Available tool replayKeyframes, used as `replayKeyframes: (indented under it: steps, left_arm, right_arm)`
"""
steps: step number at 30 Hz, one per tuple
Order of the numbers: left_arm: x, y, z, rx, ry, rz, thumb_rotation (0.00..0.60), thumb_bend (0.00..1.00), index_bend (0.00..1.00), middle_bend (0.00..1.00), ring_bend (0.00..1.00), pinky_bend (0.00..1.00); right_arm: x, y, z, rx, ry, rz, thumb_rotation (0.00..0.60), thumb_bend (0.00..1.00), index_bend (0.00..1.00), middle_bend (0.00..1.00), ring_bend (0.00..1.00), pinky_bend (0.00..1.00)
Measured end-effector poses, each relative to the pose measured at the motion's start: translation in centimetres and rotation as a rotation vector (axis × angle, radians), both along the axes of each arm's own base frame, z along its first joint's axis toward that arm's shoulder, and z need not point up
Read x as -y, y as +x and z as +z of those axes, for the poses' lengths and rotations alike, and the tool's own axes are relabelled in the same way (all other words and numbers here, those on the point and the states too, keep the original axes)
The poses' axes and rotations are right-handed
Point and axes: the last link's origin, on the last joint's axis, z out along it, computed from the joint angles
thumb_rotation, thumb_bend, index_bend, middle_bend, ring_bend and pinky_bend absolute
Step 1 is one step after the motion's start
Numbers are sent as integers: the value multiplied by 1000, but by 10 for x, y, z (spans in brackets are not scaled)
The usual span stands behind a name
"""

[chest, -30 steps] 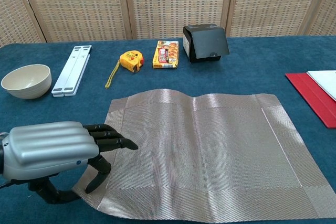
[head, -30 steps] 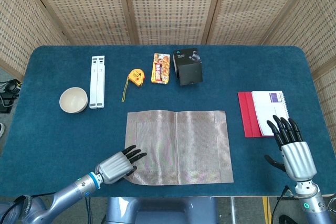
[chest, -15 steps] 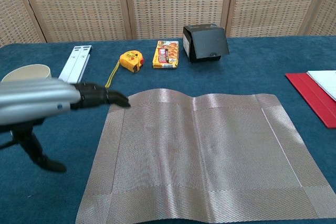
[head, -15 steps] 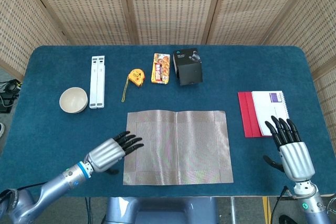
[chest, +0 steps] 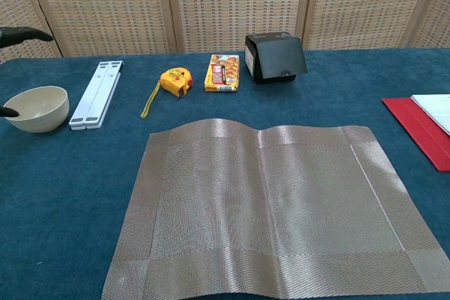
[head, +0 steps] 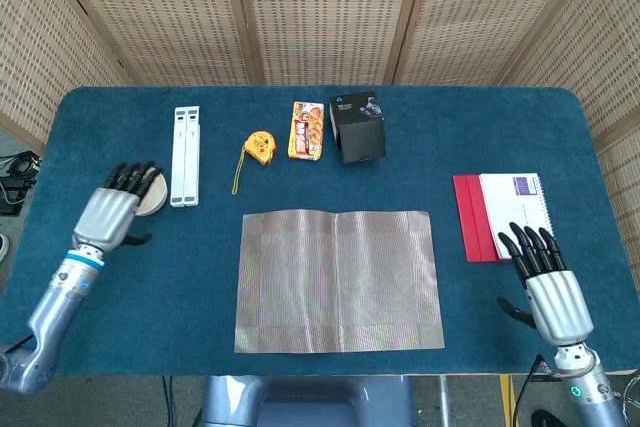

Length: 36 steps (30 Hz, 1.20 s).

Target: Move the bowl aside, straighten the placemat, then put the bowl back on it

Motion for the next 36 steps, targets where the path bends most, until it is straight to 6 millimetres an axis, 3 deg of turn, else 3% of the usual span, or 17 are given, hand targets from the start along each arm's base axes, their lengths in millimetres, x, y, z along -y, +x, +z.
replayKeyframes:
  steps: [3, 7, 11, 18, 23, 31, 36]
  left_arm:
    - [-9, -30, 7, -9, 40, 108, 600, 0, 19, 0, 0, 0]
    - [-21, -54, 5, 27, 23, 200, 600, 0, 142, 0, 0, 0]
    - [-31, -65, -6, 80, -4, 238, 600, 0, 221, 0, 0, 0]
    - [-49, -65, -30, 58, -43, 226, 600, 21, 420, 0, 0, 0]
    - [-54, -65, -38, 25, -50, 222, 600, 288, 532, 0, 0, 0]
    - [-57, -64, -44, -10, -57, 240, 600, 551, 664, 0, 0, 0]
    - [-56, -61, -42, -1, -46, 234, 600, 579, 691, 0, 0, 0]
  right_arm:
    - [0, 0, -2, -2, 6, 1, 600, 0, 0, 0, 0, 0]
    - [-1, 2, -4, -6, 14, 6, 600, 0, 0, 0, 0, 0]
    - [-1, 2, -5, -7, 16, 4, 600, 0, 0, 0, 0, 0]
    - [0, 1, -4, -2, 16, 0, 600, 0, 0, 0, 0, 0]
    - [1, 0, -3, 3, 15, -3, 600, 0, 0, 0, 0, 0]
    - [1, -1, -2, 8, 16, -3, 600, 0, 0, 0, 0, 0]
    - [0, -1, -4, 9, 23, -3, 600, 0, 0, 0, 0, 0]
